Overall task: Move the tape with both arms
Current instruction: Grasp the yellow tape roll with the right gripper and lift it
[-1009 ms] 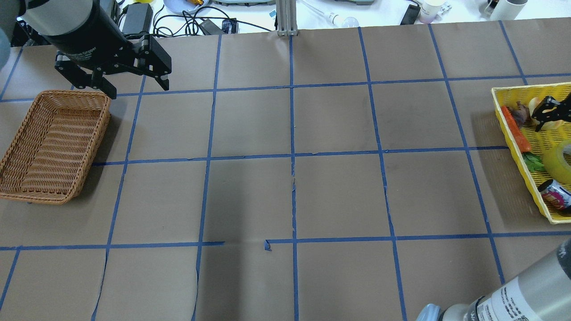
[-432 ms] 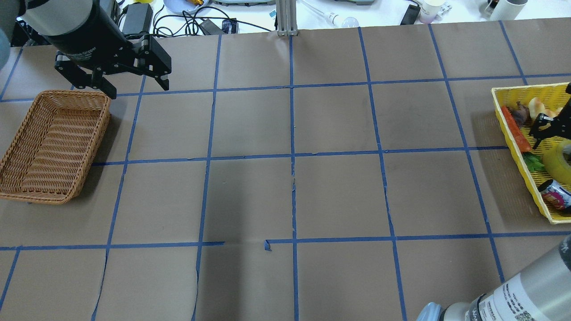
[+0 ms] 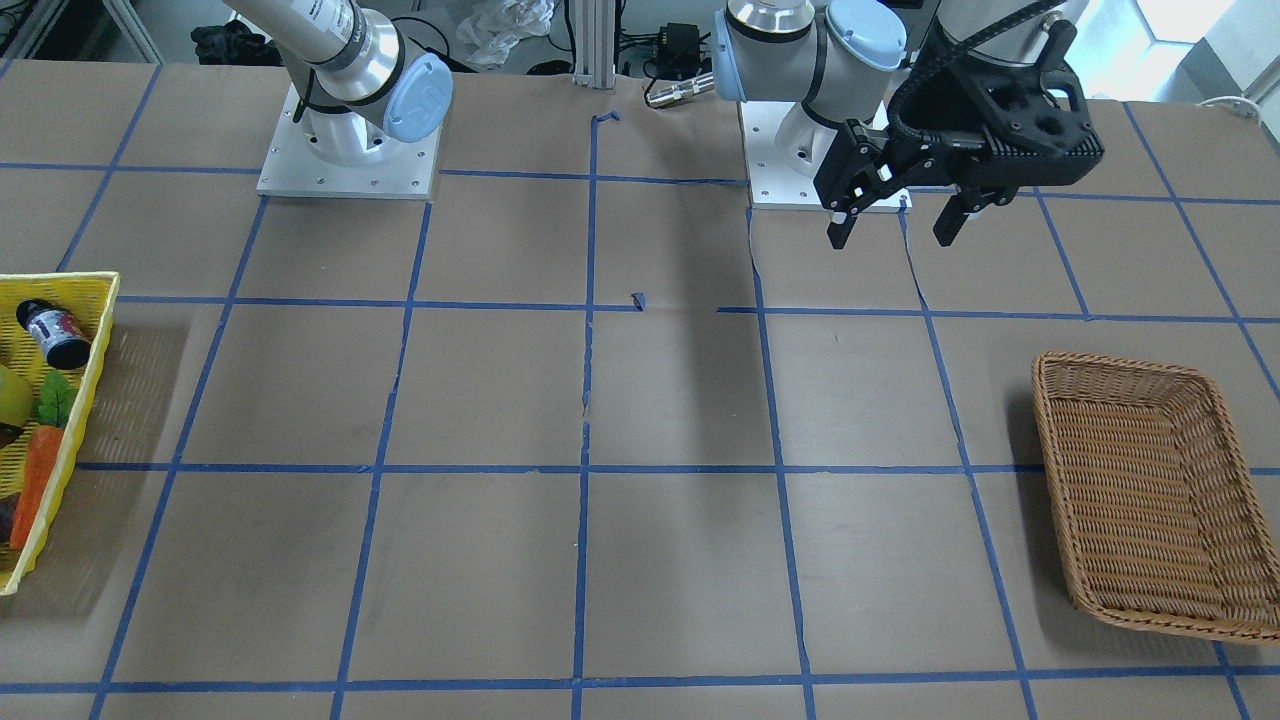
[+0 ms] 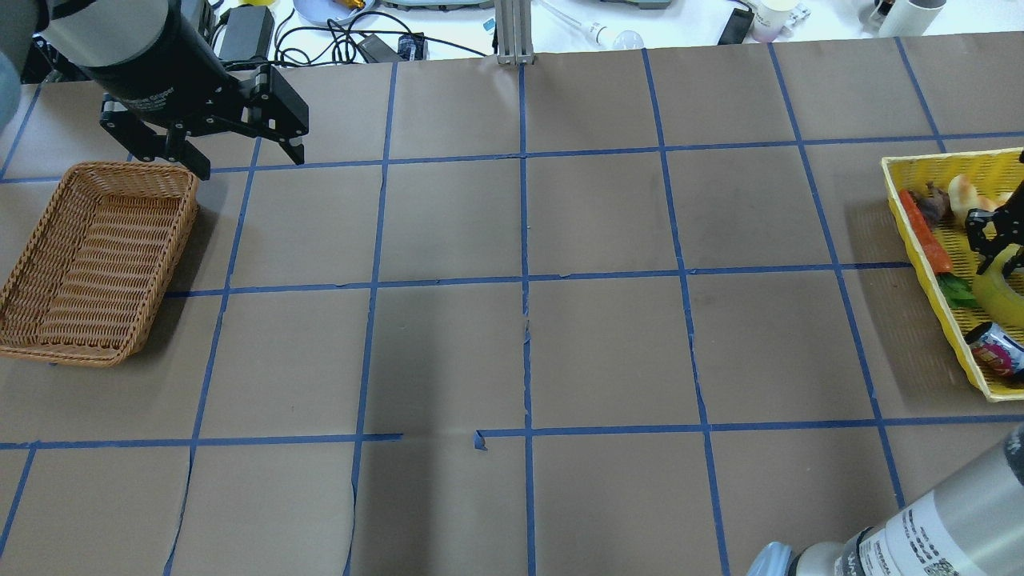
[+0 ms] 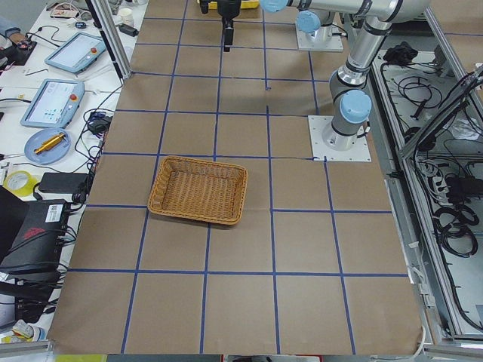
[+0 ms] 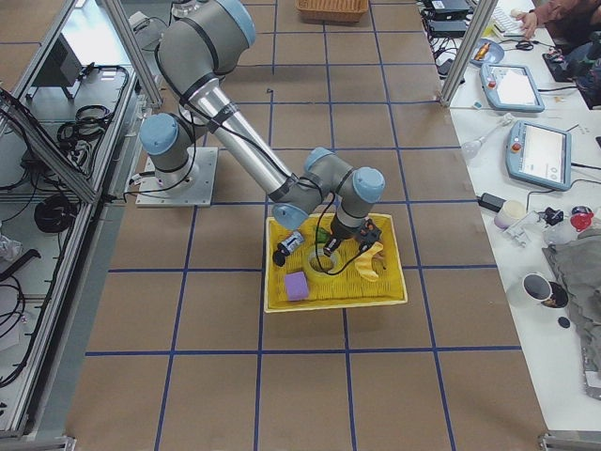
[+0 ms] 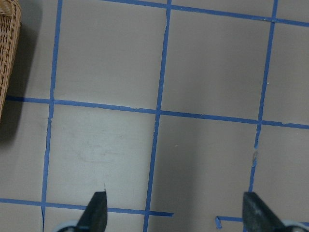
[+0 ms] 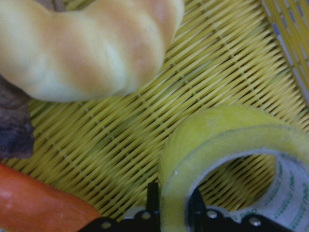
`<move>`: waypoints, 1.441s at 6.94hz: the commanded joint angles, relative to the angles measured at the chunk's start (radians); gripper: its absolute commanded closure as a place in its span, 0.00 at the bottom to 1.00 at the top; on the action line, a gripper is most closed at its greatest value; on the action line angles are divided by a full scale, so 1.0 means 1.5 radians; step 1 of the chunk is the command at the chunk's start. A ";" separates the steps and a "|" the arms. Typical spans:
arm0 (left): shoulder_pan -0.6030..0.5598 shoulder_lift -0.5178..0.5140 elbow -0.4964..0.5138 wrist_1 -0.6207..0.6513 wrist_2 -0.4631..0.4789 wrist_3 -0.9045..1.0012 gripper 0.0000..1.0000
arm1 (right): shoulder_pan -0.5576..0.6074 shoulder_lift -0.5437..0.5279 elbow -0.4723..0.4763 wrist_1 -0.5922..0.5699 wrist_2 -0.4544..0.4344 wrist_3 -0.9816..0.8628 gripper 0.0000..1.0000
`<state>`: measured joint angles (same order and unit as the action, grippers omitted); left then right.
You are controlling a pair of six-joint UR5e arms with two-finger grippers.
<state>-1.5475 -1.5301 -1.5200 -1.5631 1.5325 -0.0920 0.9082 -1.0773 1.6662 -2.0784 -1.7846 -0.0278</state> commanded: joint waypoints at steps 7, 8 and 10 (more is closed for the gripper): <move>0.000 0.001 -0.002 0.000 0.000 0.000 0.00 | 0.316 -0.162 -0.080 0.200 0.099 0.252 1.00; 0.000 0.001 -0.003 0.000 0.000 0.000 0.00 | 0.379 -0.143 -0.082 0.166 0.182 0.309 1.00; 0.001 0.001 -0.001 0.000 0.000 0.000 0.00 | 0.490 -0.075 -0.091 0.063 0.202 0.471 1.00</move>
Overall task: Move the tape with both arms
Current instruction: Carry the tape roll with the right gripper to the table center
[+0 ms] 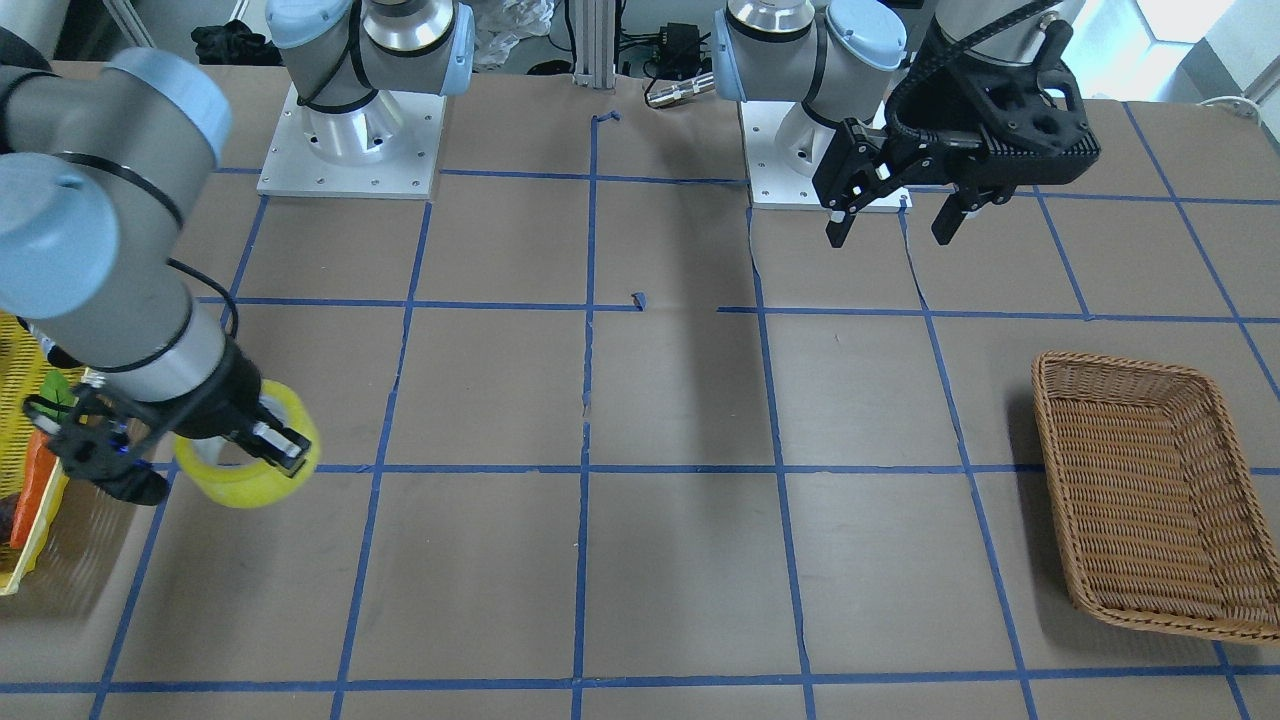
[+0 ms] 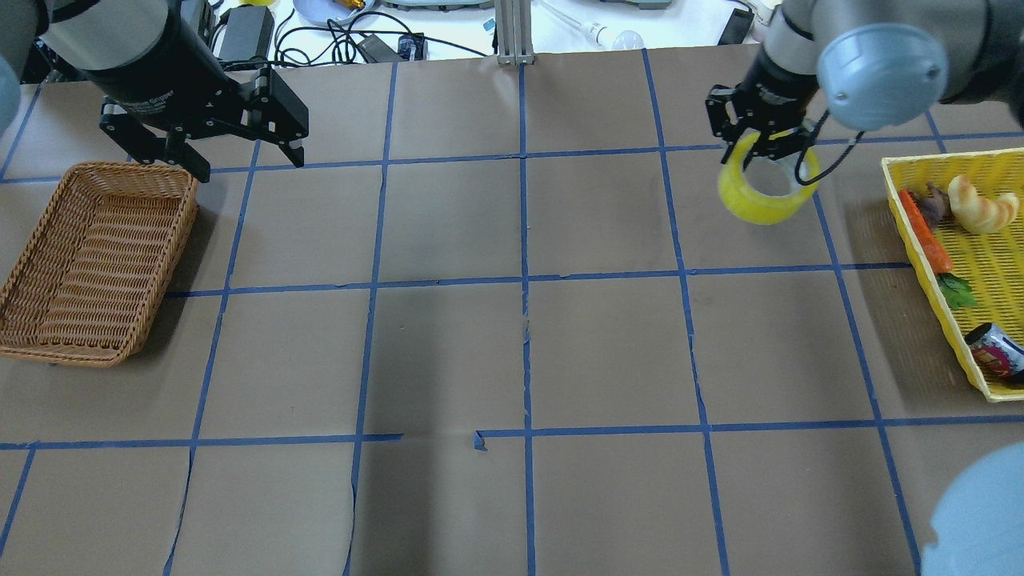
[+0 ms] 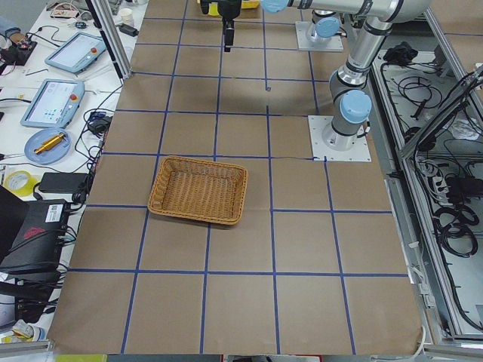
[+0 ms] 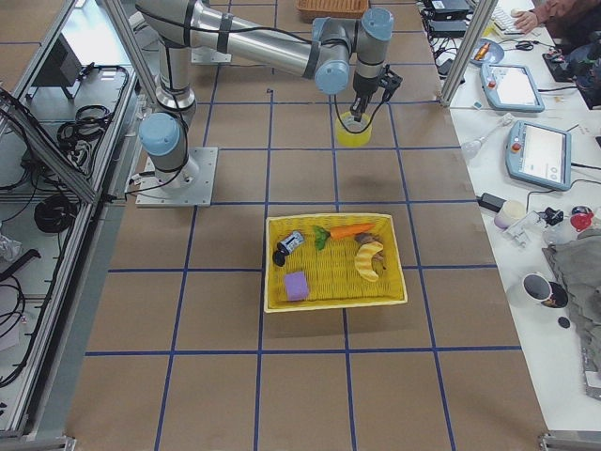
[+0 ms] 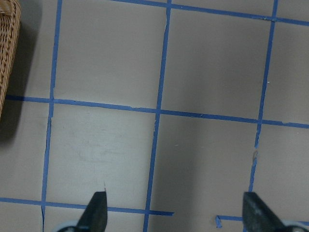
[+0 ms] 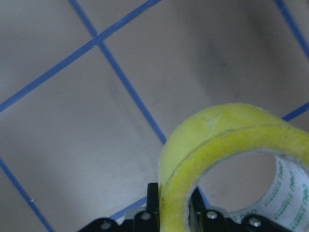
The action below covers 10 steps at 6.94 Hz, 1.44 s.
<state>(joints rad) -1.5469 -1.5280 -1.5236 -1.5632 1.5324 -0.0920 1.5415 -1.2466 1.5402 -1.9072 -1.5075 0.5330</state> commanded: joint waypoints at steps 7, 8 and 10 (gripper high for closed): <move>0.000 0.001 -0.003 0.000 0.000 0.000 0.00 | 0.255 0.236 -0.103 -0.134 0.049 0.399 0.71; 0.000 0.001 -0.003 0.000 0.000 0.000 0.00 | 0.254 0.231 -0.100 -0.129 0.043 0.401 0.55; 0.000 0.001 -0.001 0.000 0.000 0.000 0.00 | 0.253 0.195 -0.100 -0.121 0.040 0.402 0.00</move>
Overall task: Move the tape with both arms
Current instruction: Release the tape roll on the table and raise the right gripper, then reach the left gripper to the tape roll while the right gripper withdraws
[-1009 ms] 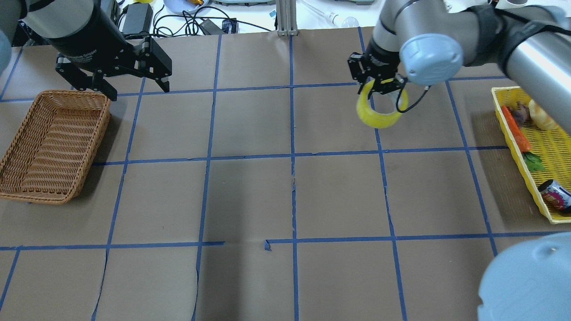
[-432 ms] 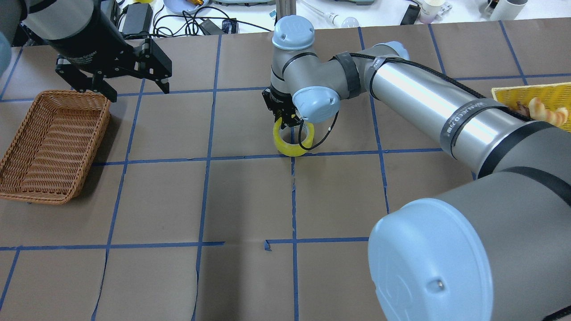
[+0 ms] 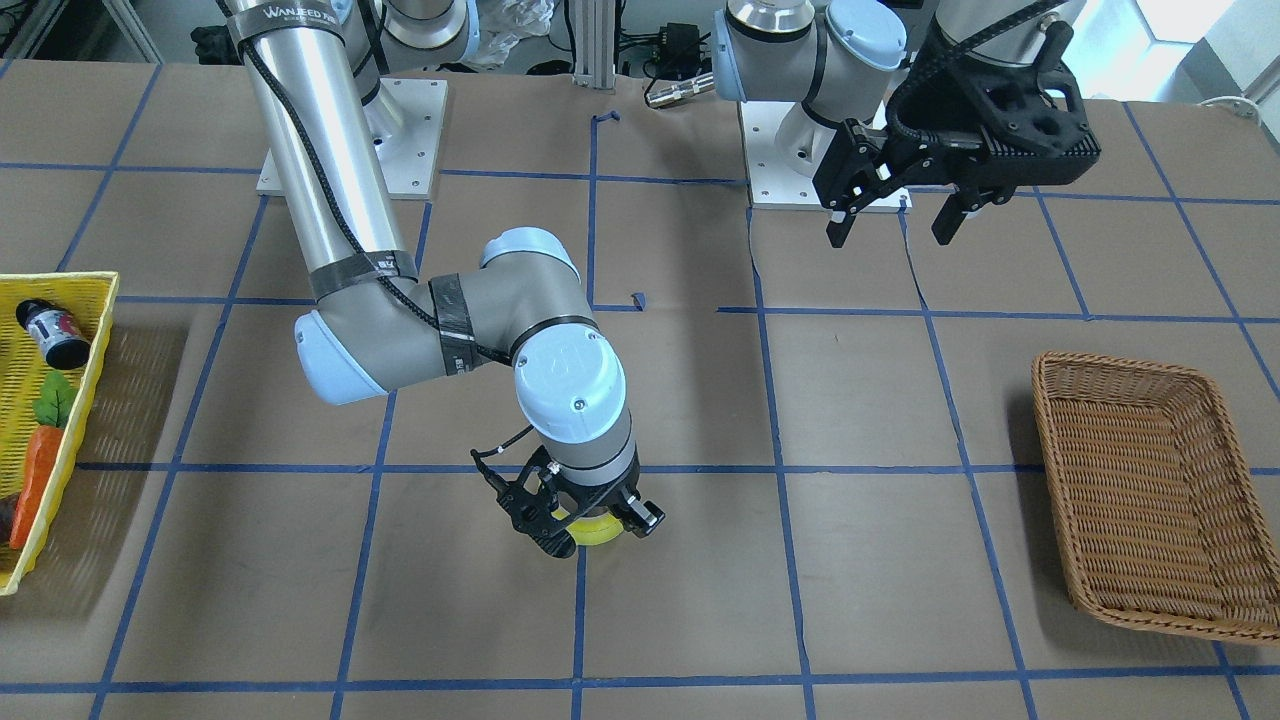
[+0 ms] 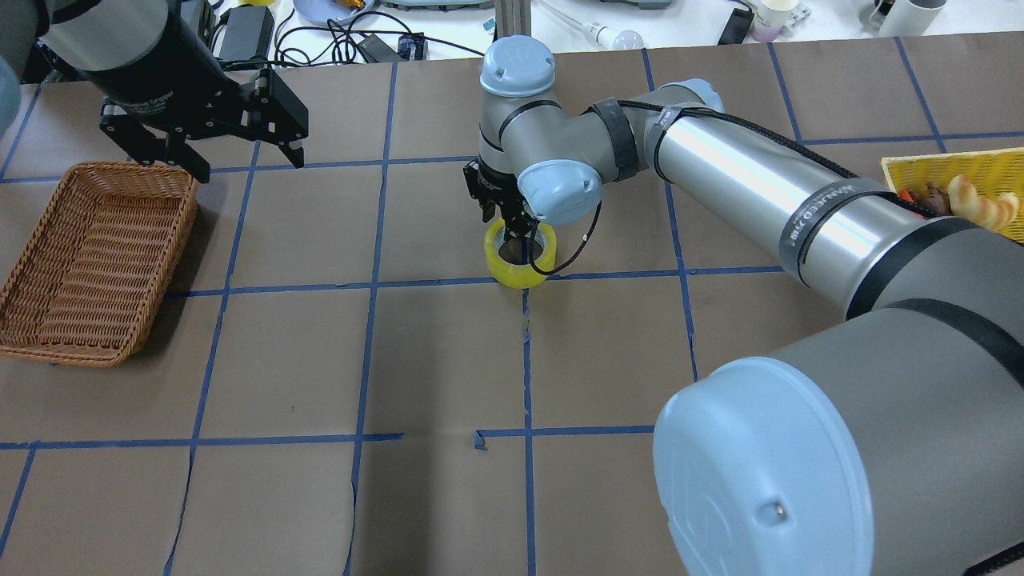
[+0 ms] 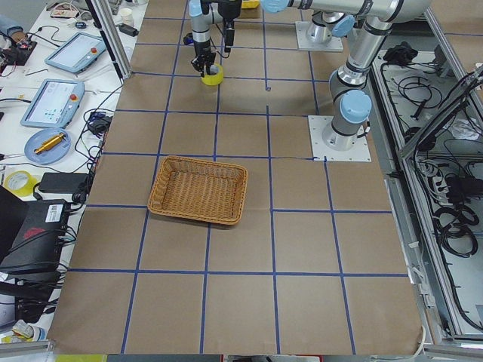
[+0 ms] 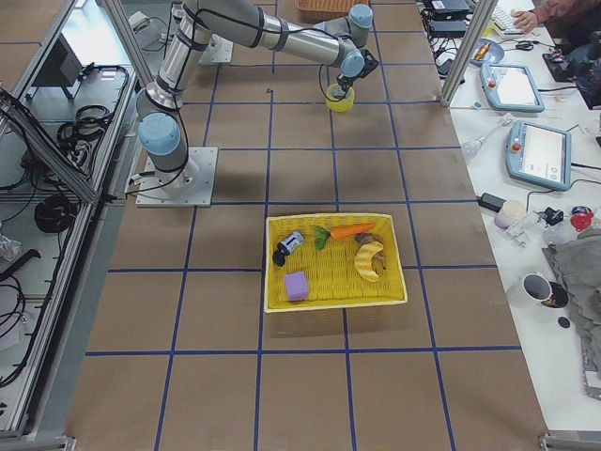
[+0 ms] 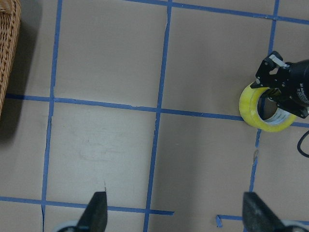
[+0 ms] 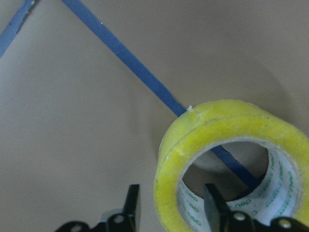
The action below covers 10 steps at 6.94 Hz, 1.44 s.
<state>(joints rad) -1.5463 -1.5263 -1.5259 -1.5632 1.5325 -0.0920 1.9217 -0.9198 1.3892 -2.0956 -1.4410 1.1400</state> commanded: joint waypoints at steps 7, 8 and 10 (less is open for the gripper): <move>-0.064 -0.093 -0.002 0.102 -0.061 -0.111 0.00 | -0.153 -0.250 0.057 0.209 -0.071 -0.508 0.00; -0.093 -0.143 -0.022 0.167 -0.108 -0.132 0.00 | -0.156 -0.250 0.073 0.208 -0.081 -0.530 0.00; -0.122 -0.240 -0.082 0.376 -0.101 -0.147 0.00 | -0.161 -0.247 0.060 0.168 -0.073 -0.545 0.00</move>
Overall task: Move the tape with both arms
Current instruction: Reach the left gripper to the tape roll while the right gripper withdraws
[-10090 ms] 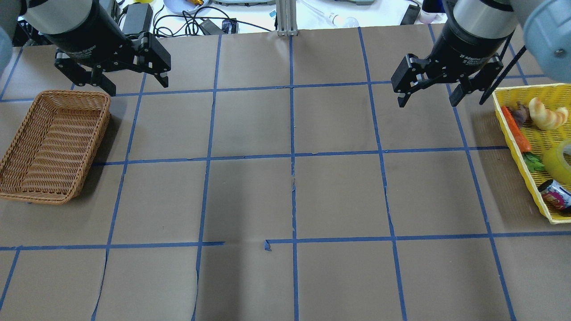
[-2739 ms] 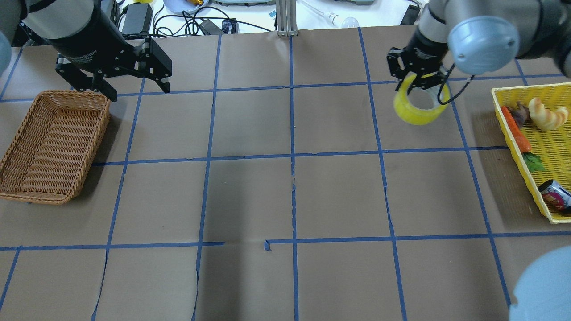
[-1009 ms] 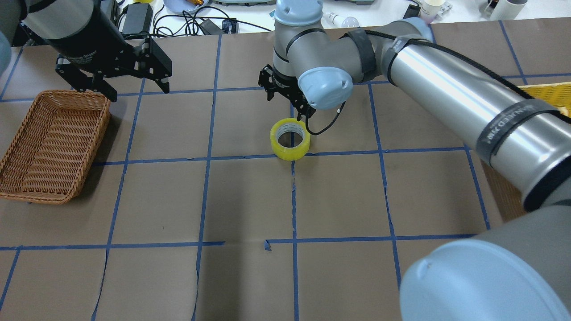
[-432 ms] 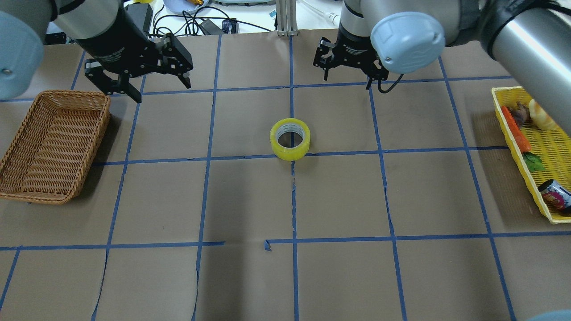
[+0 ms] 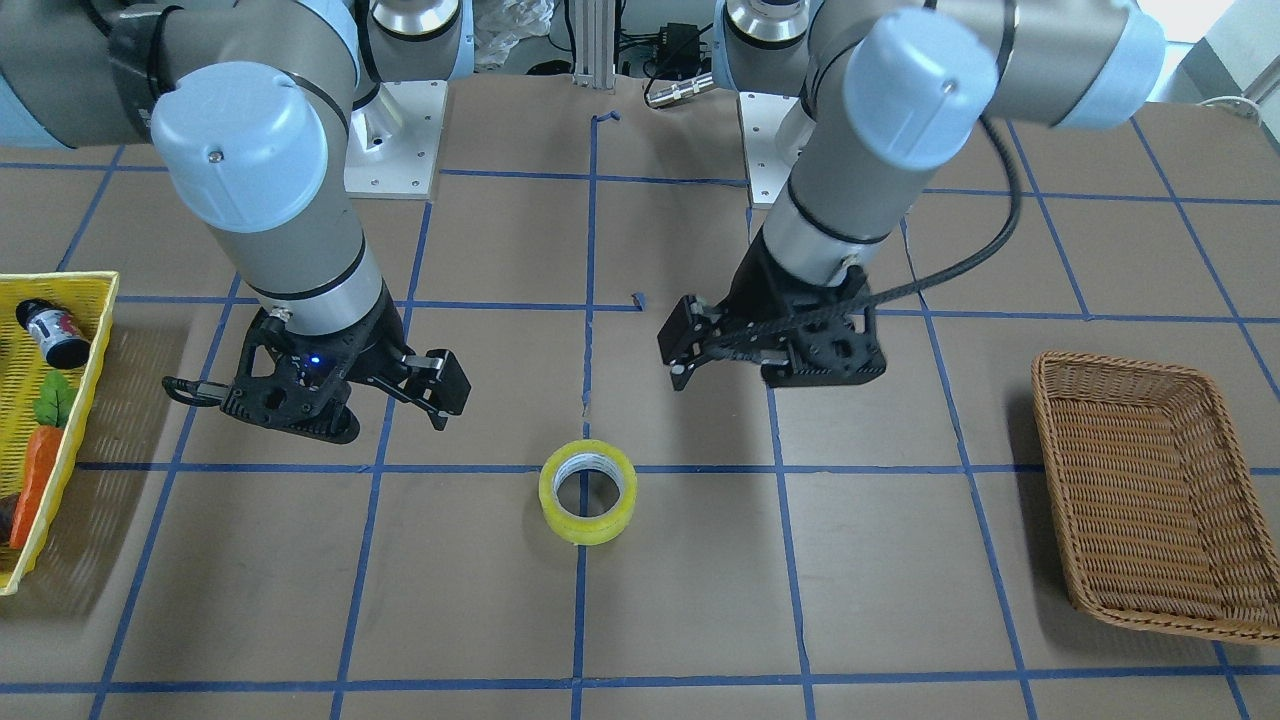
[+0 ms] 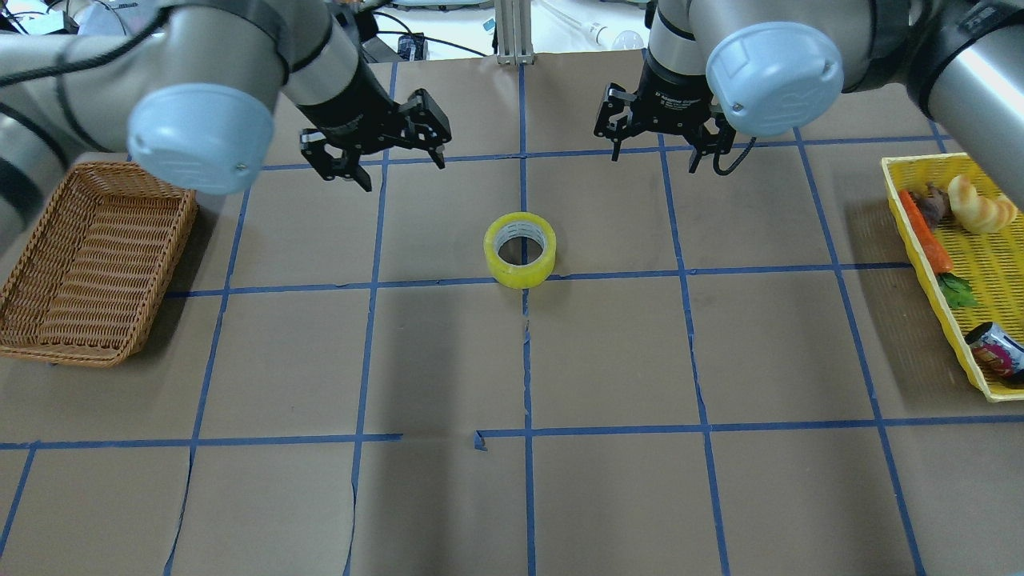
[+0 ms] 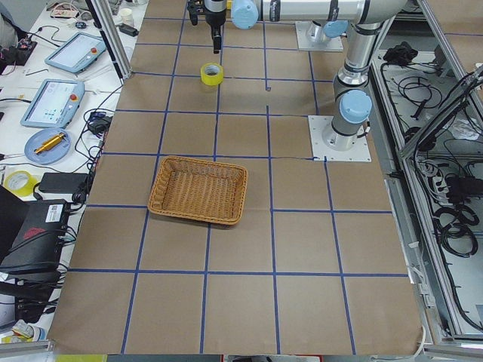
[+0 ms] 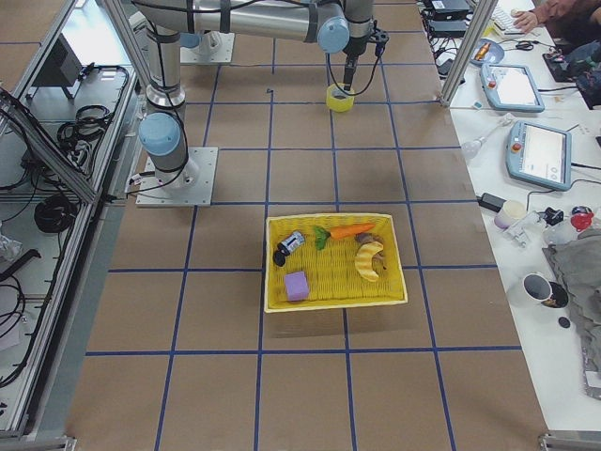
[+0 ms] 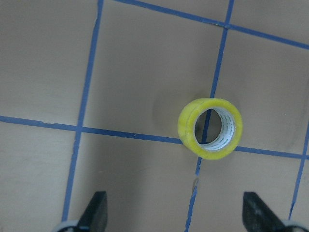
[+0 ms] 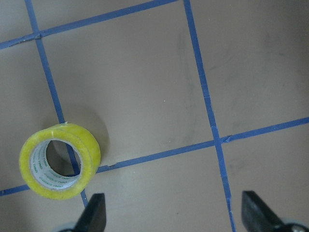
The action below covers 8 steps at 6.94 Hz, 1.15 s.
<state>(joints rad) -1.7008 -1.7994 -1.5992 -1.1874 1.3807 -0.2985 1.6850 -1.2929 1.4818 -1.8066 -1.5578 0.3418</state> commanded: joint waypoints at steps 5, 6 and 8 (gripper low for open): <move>-0.067 -0.184 -0.038 0.182 0.037 -0.021 0.06 | -0.020 -0.012 0.000 -0.034 0.002 -0.155 0.00; -0.068 -0.199 -0.037 0.213 0.034 -0.027 0.09 | -0.028 -0.030 0.004 -0.021 0.002 -0.163 0.00; -0.071 -0.213 -0.039 0.215 0.034 -0.040 0.72 | -0.075 -0.082 0.009 0.059 0.002 -0.222 0.00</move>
<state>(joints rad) -1.8047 -2.1061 -1.6567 -0.8716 1.4319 -0.3439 1.6162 -1.3720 1.4894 -1.7666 -1.5555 0.0690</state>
